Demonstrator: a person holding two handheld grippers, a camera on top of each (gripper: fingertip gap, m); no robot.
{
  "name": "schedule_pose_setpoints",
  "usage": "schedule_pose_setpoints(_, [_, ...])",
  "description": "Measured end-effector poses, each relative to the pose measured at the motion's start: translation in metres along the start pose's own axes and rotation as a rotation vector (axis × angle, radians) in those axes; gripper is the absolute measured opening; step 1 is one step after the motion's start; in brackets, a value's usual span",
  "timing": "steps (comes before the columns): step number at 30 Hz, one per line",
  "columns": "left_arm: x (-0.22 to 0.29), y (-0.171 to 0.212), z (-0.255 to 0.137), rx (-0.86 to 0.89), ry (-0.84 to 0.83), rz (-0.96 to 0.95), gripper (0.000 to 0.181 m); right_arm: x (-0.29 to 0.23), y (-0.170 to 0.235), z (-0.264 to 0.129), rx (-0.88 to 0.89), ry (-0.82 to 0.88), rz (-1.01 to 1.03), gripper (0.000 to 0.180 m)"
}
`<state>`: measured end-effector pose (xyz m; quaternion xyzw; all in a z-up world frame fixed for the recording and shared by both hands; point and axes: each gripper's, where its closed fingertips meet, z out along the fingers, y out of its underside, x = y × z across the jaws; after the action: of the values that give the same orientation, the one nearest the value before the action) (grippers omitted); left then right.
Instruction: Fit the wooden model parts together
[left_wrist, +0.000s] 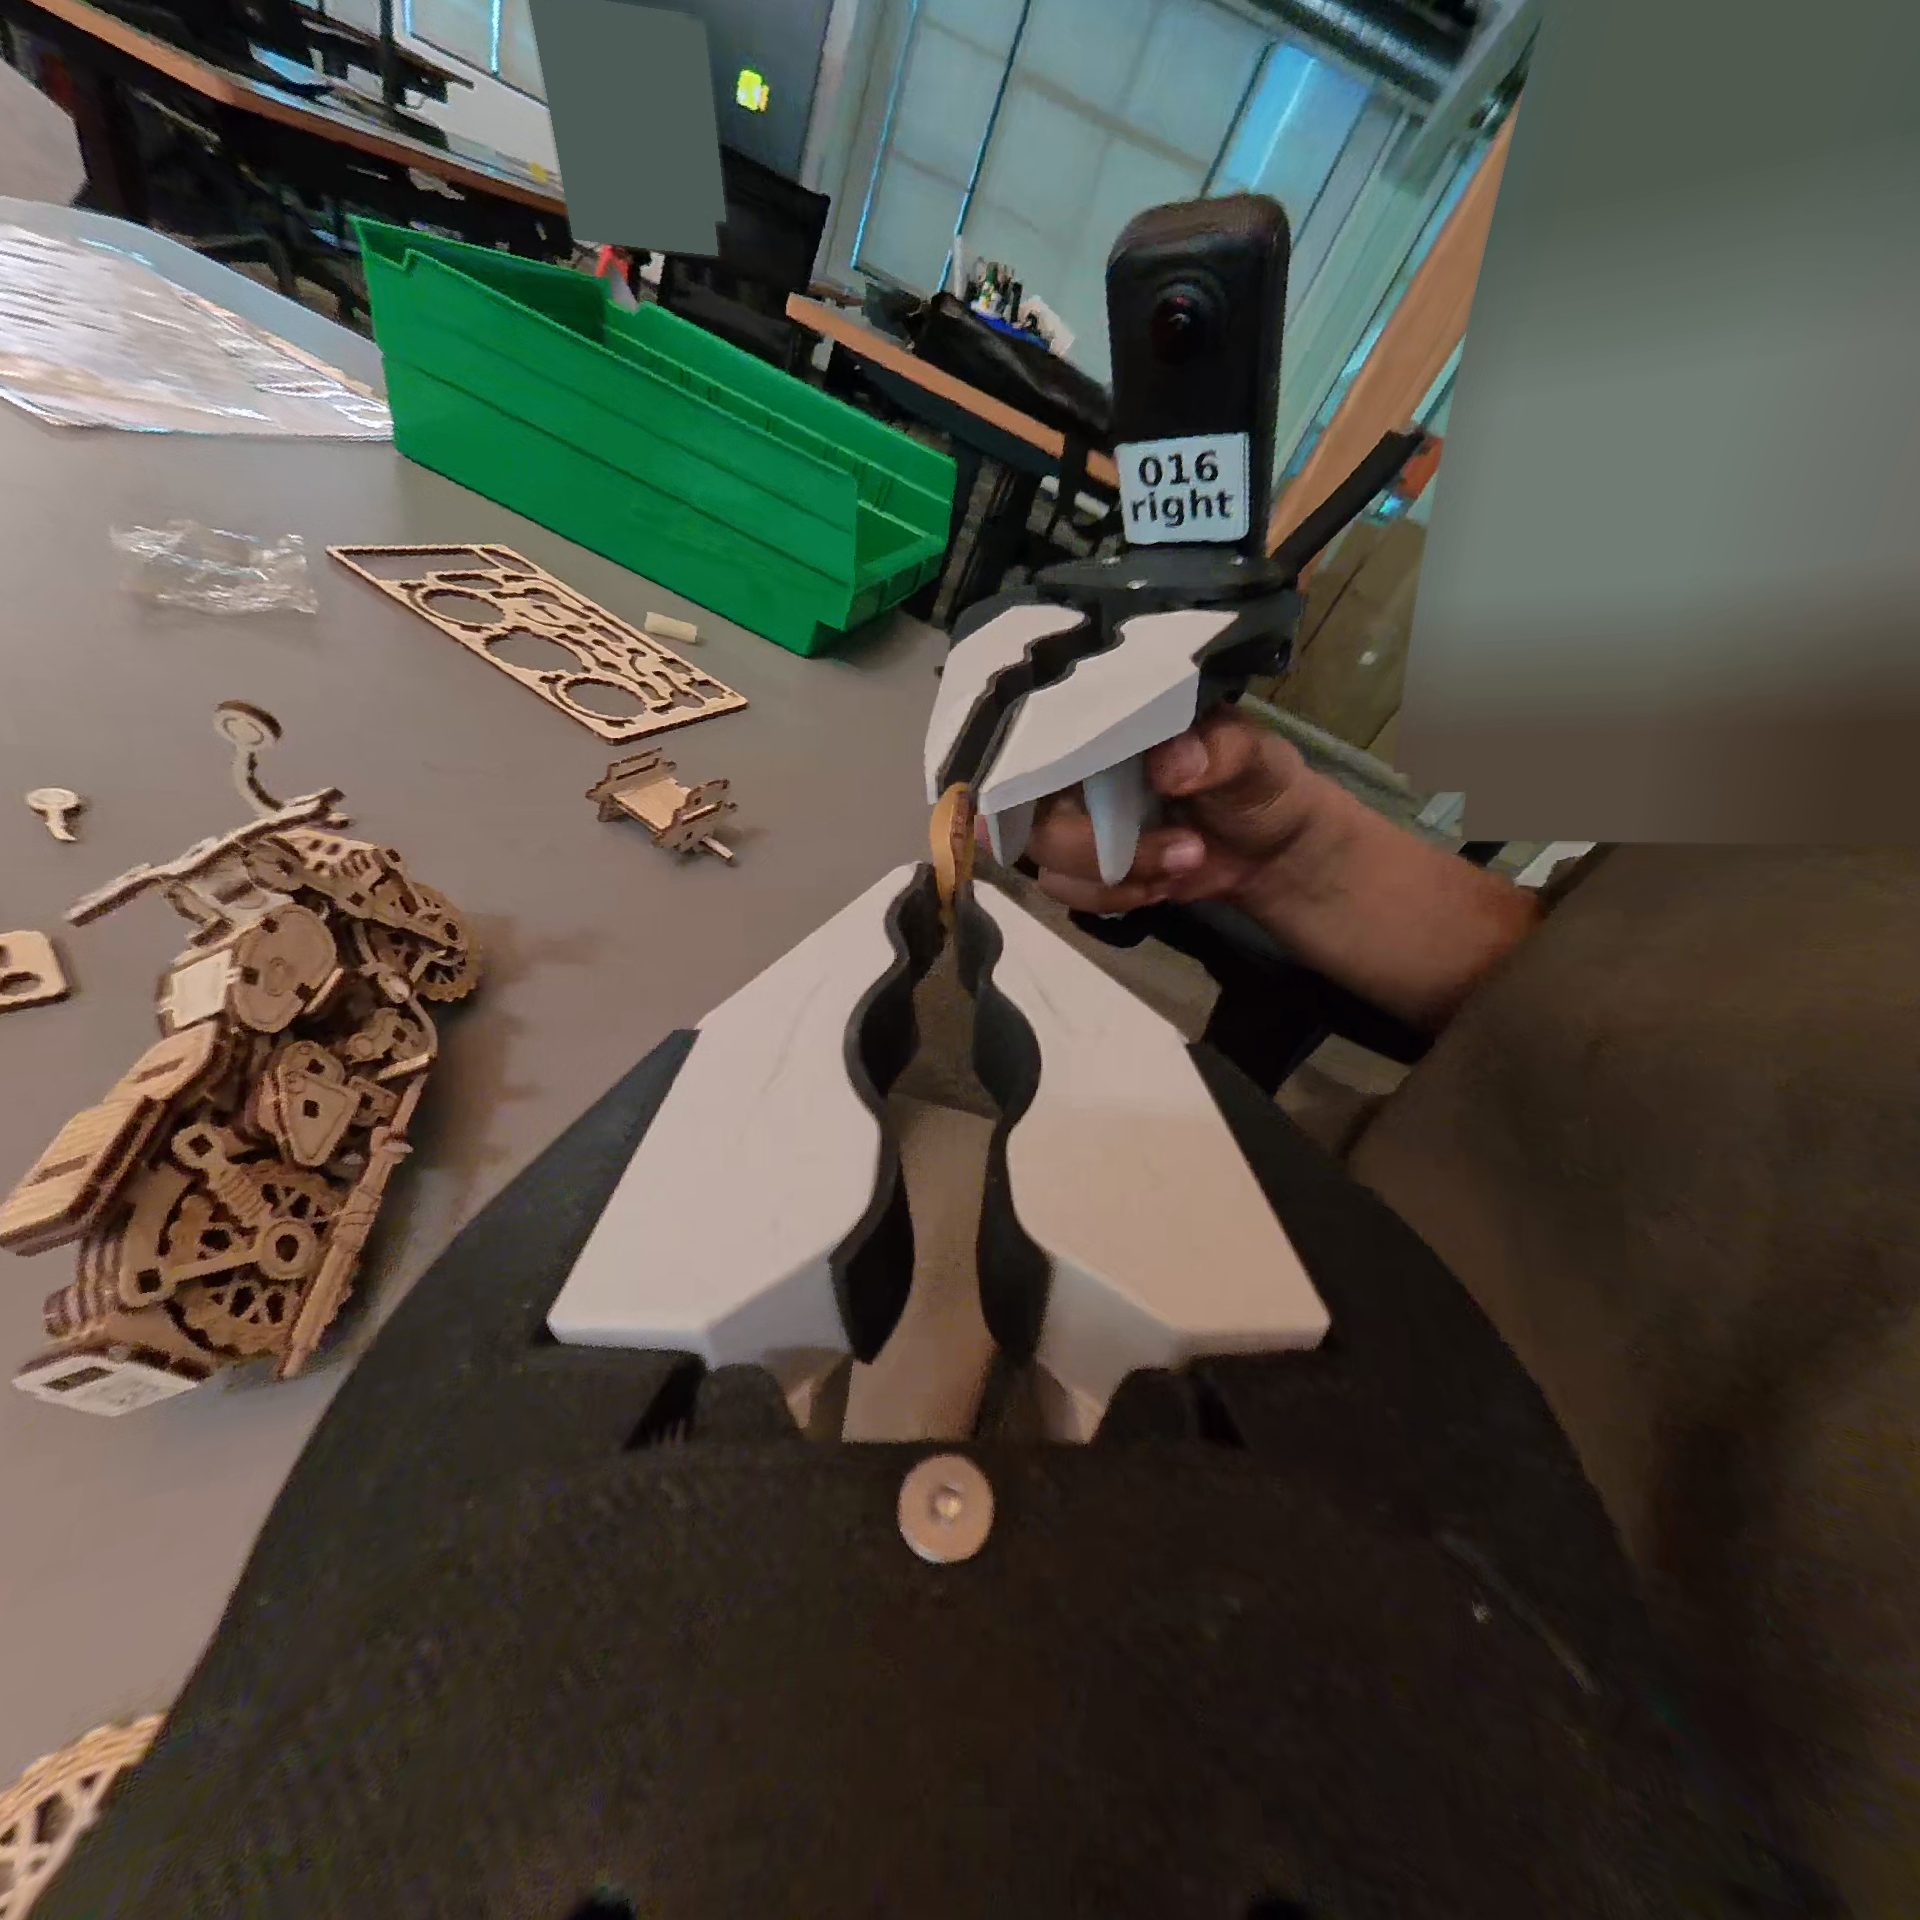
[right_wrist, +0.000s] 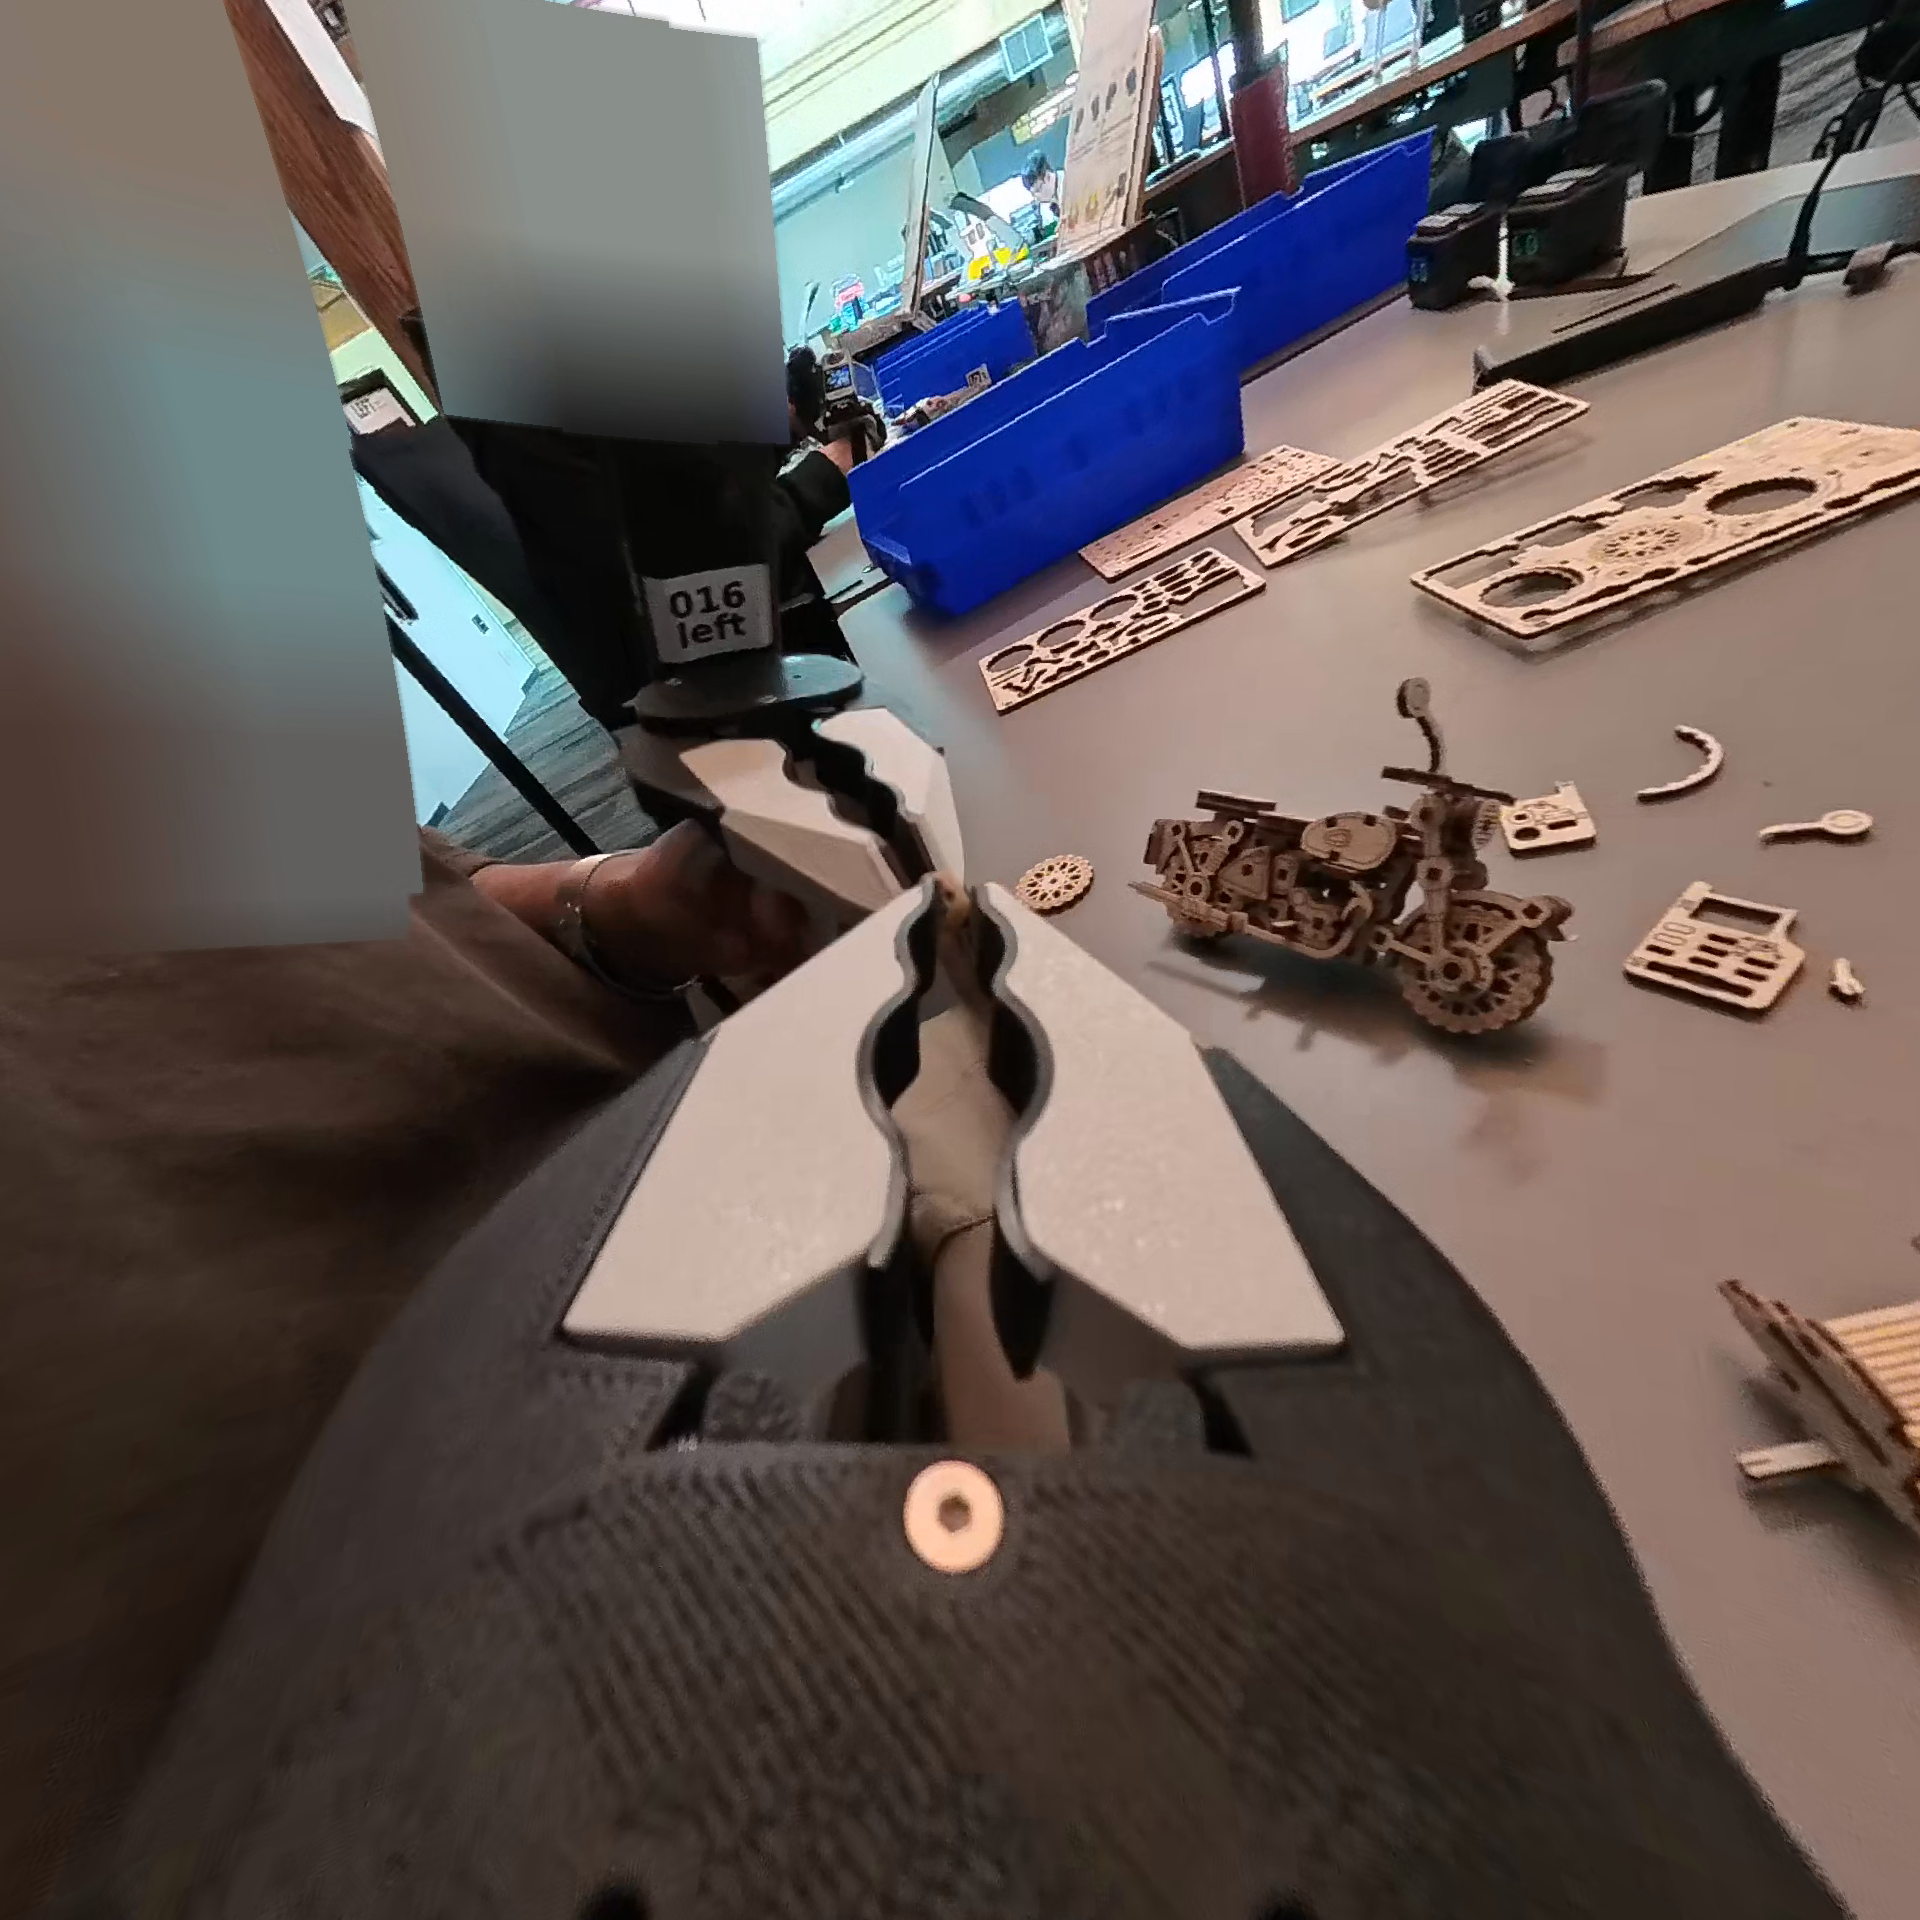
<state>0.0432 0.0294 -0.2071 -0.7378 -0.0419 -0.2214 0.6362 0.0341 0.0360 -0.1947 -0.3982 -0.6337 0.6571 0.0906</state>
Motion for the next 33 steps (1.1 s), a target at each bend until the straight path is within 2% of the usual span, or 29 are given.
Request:
schedule_pose_setpoints(7, [-0.001, 0.0, 0.0, 0.024, 0.022, -0.065, 0.001, 0.002, -0.001, -0.002, 0.007, 0.003, 0.005, 0.004])
schedule_pose_setpoints(9, [-0.009, -0.002, -0.001, 0.05, -0.044, -0.059, 0.001, 0.012, -0.004, -0.001, 0.031, 0.077, 0.022, 0.008])
schedule_pose_setpoints(11, [-0.023, -0.003, -0.005, 0.063, -0.159, -0.027, 0.001, 0.029, -0.009, -0.005, 0.082, 0.22, -0.005, 0.019])
schedule_pose_setpoints(13, [-0.034, -0.008, -0.01, 0.108, -0.253, -0.015, 0.001, 0.033, -0.018, -0.009, 0.148, 0.326, -0.077, 0.016])
schedule_pose_setpoints(15, [-0.04, -0.012, -0.014, 0.166, -0.305, -0.046, 0.001, 0.026, -0.021, -0.002, 0.166, 0.358, -0.128, 0.01])
schedule_pose_setpoints(18, [-0.044, -0.013, -0.015, 0.211, -0.357, -0.068, 0.001, 0.02, -0.012, 0.02, 0.122, 0.378, -0.119, 0.014])
schedule_pose_setpoints(23, [-0.036, -0.018, -0.012, 0.212, -0.414, 0.07, 0.001, 0.024, -0.009, 0.029, 0.164, 0.363, 0.021, 0.016])
schedule_pose_setpoints(25, [-0.035, -0.021, -0.013, 0.219, -0.442, 0.115, 0.001, 0.028, -0.009, 0.028, 0.179, 0.362, 0.067, 0.01])
schedule_pose_setpoints(31, [-0.034, -0.02, -0.009, 0.181, -0.519, 0.267, 0.002, 0.028, -0.011, 0.027, 0.207, 0.343, 0.105, 0.011])
schedule_pose_setpoints(33, [-0.032, -0.021, -0.008, 0.17, -0.538, 0.324, 0.001, 0.025, -0.012, 0.027, 0.217, 0.32, 0.106, 0.004])
